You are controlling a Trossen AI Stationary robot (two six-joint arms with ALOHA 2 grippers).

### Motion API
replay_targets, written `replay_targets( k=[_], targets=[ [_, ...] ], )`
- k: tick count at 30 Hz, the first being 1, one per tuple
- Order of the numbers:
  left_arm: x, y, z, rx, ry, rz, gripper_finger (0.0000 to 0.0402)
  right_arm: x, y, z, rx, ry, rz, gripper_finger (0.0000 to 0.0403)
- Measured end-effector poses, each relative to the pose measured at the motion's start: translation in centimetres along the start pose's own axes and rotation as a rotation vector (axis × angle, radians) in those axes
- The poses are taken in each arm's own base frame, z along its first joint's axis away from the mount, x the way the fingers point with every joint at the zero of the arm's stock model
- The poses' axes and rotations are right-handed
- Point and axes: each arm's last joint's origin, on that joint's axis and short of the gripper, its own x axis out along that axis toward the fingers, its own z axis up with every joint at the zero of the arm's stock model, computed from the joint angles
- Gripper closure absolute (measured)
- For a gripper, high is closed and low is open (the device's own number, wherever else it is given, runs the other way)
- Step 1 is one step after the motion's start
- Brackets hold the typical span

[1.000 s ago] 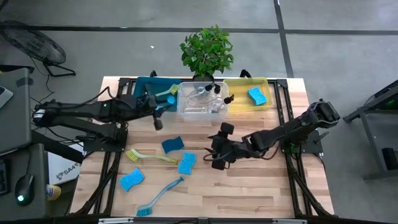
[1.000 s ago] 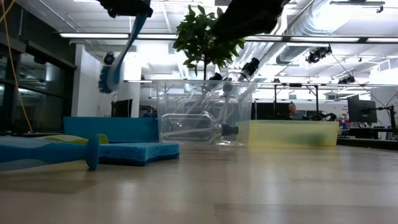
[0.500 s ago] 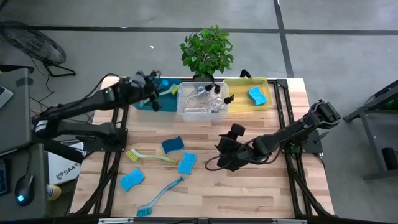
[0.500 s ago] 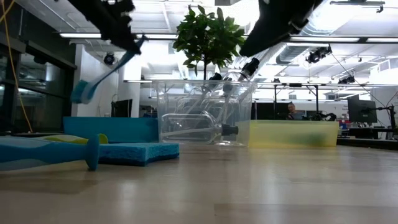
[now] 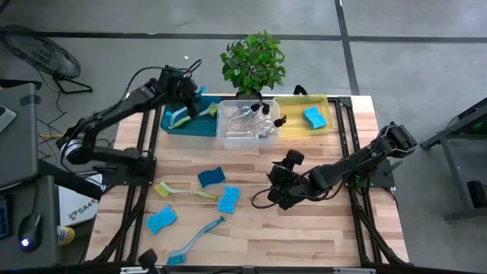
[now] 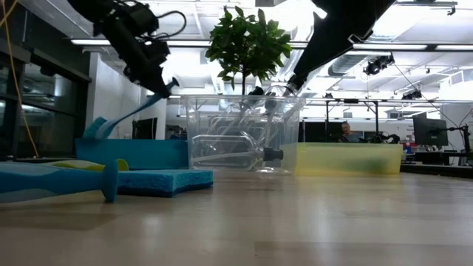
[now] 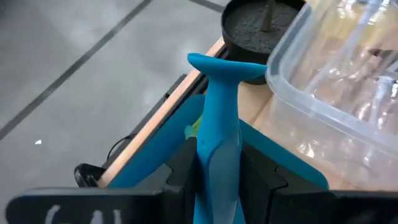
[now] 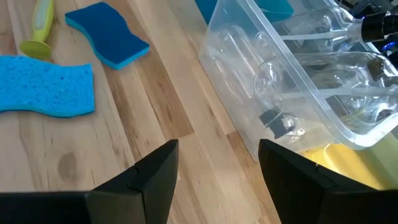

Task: Pick & Place Kitchen Sink Supplies
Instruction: Put the blue dish brush into the blue bin

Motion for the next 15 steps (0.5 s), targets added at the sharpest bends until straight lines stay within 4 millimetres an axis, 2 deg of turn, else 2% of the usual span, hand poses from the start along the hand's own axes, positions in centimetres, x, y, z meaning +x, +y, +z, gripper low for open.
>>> replay_targets(
  k=[8,15],
  targets=[
    [2.3,0.8,2.6,0.028,0.192,-0.050,0.0323,0.0,-0.1,0.0,-0.001,-0.010,-0.018,0.0187],
    [5.3,1.2,3.3,-0.010,0.366,-0.073,0.0321,0.0,-0.1,0.0,0.006,-0.011,-0.019,0.0187]
  ],
)
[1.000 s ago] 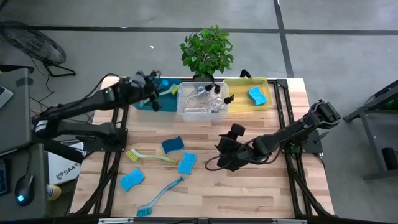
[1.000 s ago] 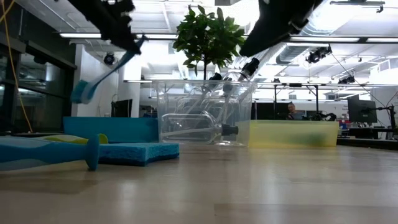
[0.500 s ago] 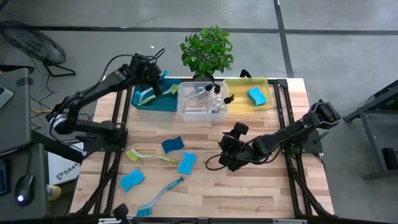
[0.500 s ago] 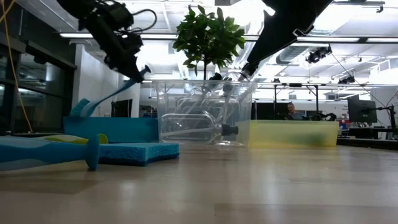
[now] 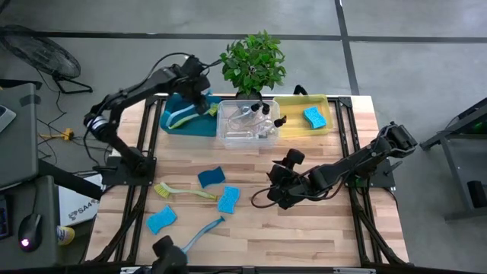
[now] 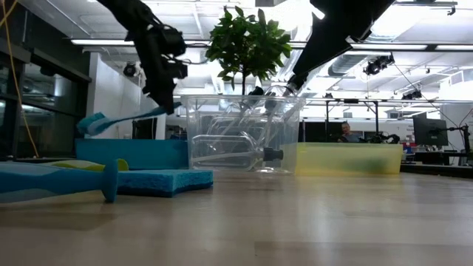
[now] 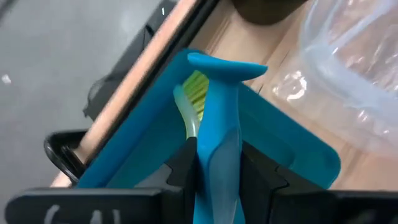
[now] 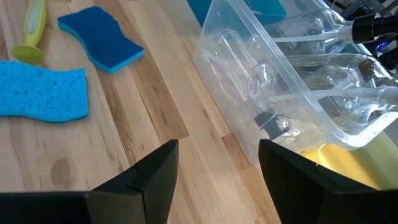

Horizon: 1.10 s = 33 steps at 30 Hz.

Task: Pick & Place Kitchen Sink Supplies
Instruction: Put the blue dish brush into the blue bin

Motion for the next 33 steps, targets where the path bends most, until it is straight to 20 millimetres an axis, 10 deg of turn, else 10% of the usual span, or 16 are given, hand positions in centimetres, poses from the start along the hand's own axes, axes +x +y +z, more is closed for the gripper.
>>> replay_targets(
  k=[33],
  targets=[
    [3.3,0.2,0.1,-0.031,0.136,-0.015,0.0276,0.0,0.1,0.0,0.010,0.011,0.016,0.0187]
  ],
)
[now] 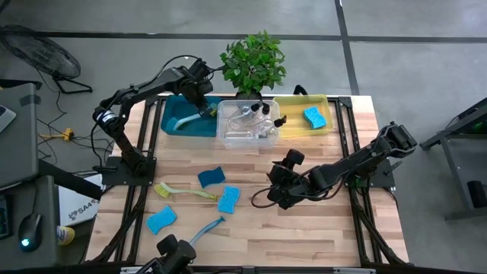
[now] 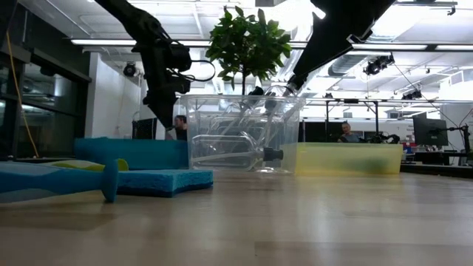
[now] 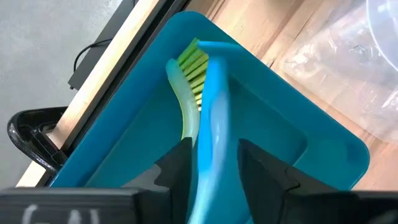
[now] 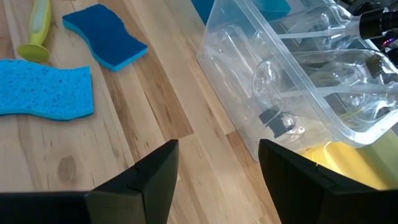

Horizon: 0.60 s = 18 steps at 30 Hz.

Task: Pick & Place Kitchen Sink Supplies
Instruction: Put the blue dish brush into the blue bin, then put the light blue sponge into the yellow bin

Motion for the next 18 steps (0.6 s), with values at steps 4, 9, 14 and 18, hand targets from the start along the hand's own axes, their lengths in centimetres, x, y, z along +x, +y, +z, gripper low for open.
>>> replay_targets(
  k=[4,9,14,18],
  targets=[
    [0.0,0.0,0.0,-0.002,0.004,0.000,0.0244,0.0,0.0,0.0,0.000,0.000,0.001,0.0187],
    [-0.3,-0.1,-0.5,0.001,0.040,-0.008,0.0216,0.0,0.1,-0.1,0.002,0.006,0.007,0.0187],
    [-2.1,-0.3,-1.1,0.001,0.029,-0.005,0.0213,-0.3,0.3,-0.2,0.000,0.003,0.014,0.0187],
    [-4.3,-0.5,-1.6,0.003,-0.020,0.005,0.0213,-0.5,0.4,-0.3,0.008,0.004,0.017,0.0187]
  ],
)
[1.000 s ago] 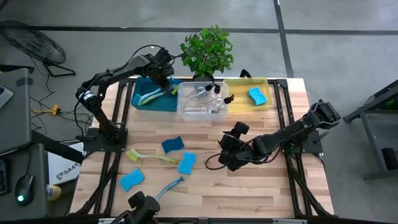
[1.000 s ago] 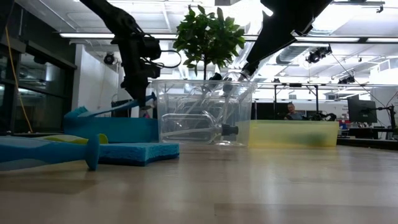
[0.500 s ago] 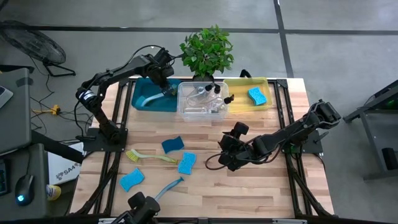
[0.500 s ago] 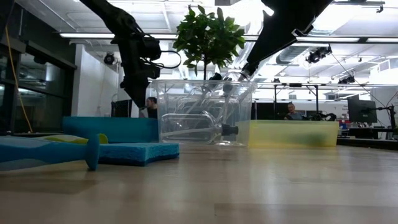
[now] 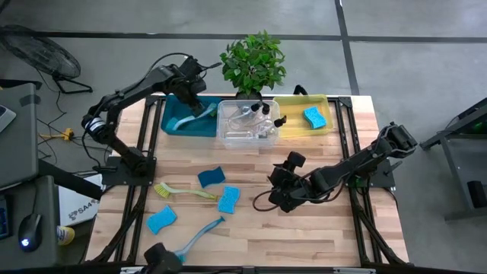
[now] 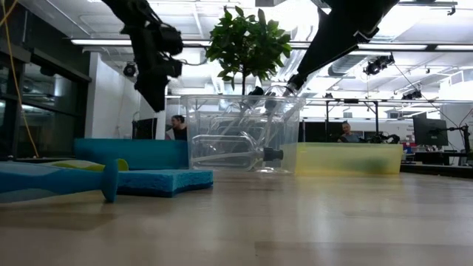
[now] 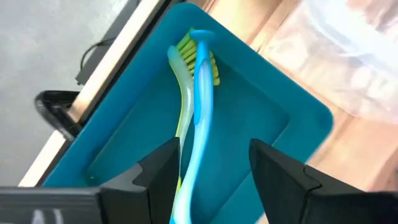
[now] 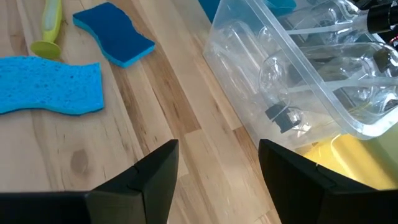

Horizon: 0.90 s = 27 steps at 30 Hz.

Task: Pick & Place Kitchen Sink Supplies
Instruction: Put the light blue sponge into the yellow bin

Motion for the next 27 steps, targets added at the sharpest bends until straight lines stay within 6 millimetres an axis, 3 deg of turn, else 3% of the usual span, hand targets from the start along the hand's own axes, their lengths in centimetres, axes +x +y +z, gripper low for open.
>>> replay_targets(
  k=[10,18,27],
  targets=[
    [-4.9,-1.0,-2.1,-0.011,-0.076,-0.070,0.0213,-0.7,0.4,-0.5,0.038,0.014,0.018,0.0187],
    [-7.3,-5.4,-3.0,0.133,-0.126,-0.185,0.0213,-2.6,0.4,-0.6,0.016,-0.024,0.043,0.0187],
    [-9.3,-9.7,-5.0,0.272,-0.216,-0.273,0.0213,-3.2,0.8,-1.0,0.034,-0.043,0.046,0.0187]
  ],
)
